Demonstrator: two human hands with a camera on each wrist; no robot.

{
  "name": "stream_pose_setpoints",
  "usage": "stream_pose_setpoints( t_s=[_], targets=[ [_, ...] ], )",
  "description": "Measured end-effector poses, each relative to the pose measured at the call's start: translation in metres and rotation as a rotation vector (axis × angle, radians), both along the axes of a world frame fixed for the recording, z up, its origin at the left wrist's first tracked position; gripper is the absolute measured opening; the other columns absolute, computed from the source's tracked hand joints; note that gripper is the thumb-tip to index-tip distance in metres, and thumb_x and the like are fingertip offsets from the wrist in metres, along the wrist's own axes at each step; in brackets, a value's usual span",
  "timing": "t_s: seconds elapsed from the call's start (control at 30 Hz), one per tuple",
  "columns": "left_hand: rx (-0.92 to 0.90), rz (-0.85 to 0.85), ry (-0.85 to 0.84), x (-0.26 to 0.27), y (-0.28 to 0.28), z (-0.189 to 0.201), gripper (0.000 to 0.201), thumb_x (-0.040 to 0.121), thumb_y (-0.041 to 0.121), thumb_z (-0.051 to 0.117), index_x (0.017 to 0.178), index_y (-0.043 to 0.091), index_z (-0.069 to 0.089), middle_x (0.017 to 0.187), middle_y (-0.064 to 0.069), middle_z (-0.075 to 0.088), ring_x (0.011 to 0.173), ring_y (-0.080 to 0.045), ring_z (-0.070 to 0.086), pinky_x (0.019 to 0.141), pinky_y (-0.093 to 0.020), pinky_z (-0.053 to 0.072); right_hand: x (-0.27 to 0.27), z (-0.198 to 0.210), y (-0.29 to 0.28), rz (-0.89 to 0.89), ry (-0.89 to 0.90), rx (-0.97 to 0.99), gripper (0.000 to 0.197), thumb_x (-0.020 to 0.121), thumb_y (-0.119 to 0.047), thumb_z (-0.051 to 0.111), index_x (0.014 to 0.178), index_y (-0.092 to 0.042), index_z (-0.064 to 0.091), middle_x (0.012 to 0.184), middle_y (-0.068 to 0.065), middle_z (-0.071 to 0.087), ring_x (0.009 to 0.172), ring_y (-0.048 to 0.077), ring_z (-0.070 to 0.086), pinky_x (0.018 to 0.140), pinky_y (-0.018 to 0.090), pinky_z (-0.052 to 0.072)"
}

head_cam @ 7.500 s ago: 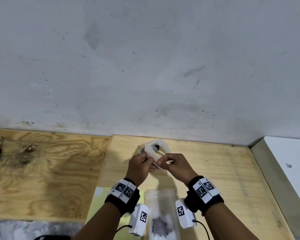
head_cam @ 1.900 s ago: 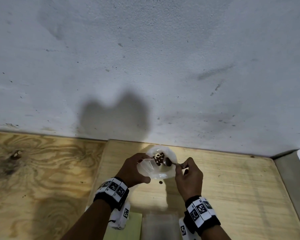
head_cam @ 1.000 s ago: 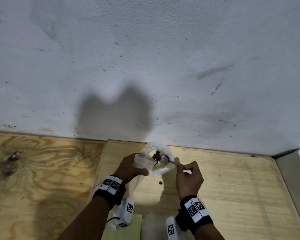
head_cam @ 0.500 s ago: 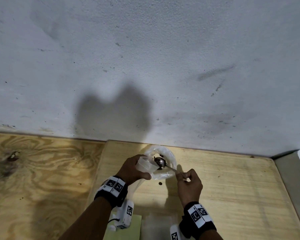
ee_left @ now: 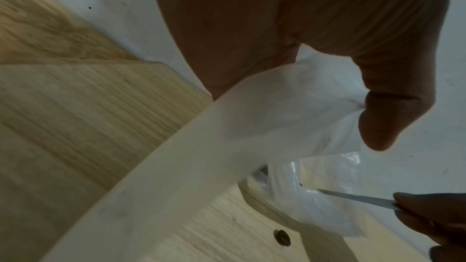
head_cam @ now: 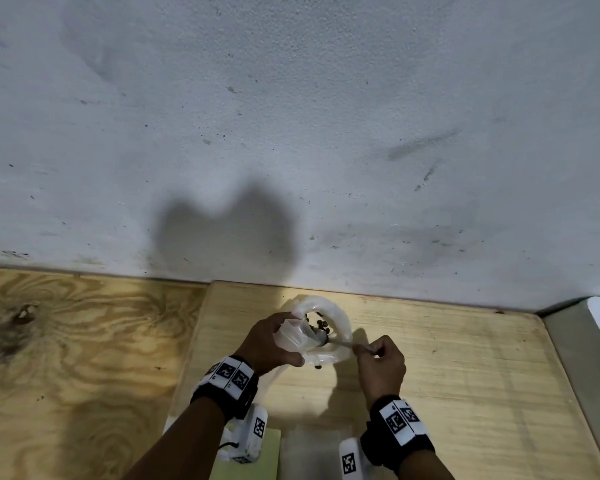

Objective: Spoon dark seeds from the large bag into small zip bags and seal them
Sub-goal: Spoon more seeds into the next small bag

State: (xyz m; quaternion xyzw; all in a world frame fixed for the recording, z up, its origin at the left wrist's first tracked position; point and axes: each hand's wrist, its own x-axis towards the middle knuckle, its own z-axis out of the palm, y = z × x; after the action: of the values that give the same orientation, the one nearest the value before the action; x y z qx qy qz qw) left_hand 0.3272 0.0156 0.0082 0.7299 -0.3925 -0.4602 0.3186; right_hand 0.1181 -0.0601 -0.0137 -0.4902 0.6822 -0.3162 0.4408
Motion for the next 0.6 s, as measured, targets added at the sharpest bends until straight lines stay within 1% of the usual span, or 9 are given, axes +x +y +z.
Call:
stream_pose_setpoints(
  t_s=[0.1,0.2,0.27,0.37,0.47,0.53,0.6],
  targets=[
    [-0.002,-0.023,-0.004,-0.004,-0.001,0.001,0.069,0.053,0.021,0.087,0.115,0.036,0.060,0.113,0.010,0.062,0.103,-0.010,0.058,0.072,-0.015,0.045,0.005,-0.008,0.002,-0.029,-0.036,0.092,0.031,0.075,-0.006,0.076,0.062,-0.010,0.048,0.060,0.003,0.051,0.059,0.022,0.046,0.060,0.031,0.039],
    [0.014,-0.028,0.002,-0.006,0.000,0.001,0.065,0.058,0.014,0.088,0.112,0.037,0.059,0.111,0.011,0.062,0.099,-0.005,0.057,0.070,-0.014,0.043,0.011,-0.016,0.005,-0.076,-0.071,0.150,0.034,0.073,-0.010,0.078,0.061,-0.011,0.047,0.061,0.004,0.051,0.062,0.024,0.048,0.063,0.032,0.042],
    [0.032,-0.023,0.021,-0.006,0.000,0.000,0.064,0.060,0.013,0.088,0.113,0.035,0.060,0.111,0.010,0.062,0.099,-0.005,0.057,0.069,-0.013,0.043,0.017,-0.019,0.007,-0.105,-0.091,0.174,0.036,0.073,-0.012,0.079,0.060,-0.011,0.045,0.059,0.004,0.049,0.060,0.024,0.046,0.062,0.033,0.041],
    [0.056,-0.022,0.048,-0.007,0.001,-0.001,0.062,0.062,0.011,0.088,0.115,0.029,0.062,0.108,0.010,0.063,0.098,-0.006,0.058,0.069,-0.012,0.042,0.026,-0.021,0.011,-0.134,-0.121,0.204,0.035,0.072,-0.013,0.078,0.061,-0.011,0.044,0.060,0.005,0.047,0.059,0.024,0.045,0.061,0.033,0.039],
    [0.078,-0.006,0.085,-0.005,0.002,-0.001,0.059,0.062,0.010,0.087,0.113,0.027,0.062,0.107,0.009,0.063,0.099,-0.009,0.059,0.072,-0.016,0.045,0.032,-0.023,0.012,-0.137,-0.177,0.252,0.038,0.072,-0.014,0.079,0.059,-0.013,0.044,0.060,0.005,0.048,0.059,0.024,0.045,0.062,0.033,0.038],
    [0.092,0.020,0.114,-0.002,0.004,-0.002,0.060,0.063,0.009,0.087,0.114,0.027,0.061,0.107,0.009,0.063,0.100,-0.010,0.059,0.073,-0.019,0.046,0.034,-0.026,0.010,-0.135,-0.230,0.291,0.042,0.070,-0.014,0.081,0.055,-0.016,0.042,0.057,0.004,0.046,0.058,0.022,0.042,0.061,0.032,0.037],
    [0.098,0.045,0.140,0.003,0.005,-0.003,0.061,0.062,0.009,0.087,0.115,0.026,0.061,0.108,0.007,0.064,0.101,-0.012,0.059,0.074,-0.020,0.046,0.034,-0.027,0.008,-0.134,-0.269,0.334,0.046,0.067,-0.015,0.083,0.050,-0.021,0.041,0.056,0.003,0.043,0.058,0.020,0.038,0.060,0.033,0.034]
  ],
)
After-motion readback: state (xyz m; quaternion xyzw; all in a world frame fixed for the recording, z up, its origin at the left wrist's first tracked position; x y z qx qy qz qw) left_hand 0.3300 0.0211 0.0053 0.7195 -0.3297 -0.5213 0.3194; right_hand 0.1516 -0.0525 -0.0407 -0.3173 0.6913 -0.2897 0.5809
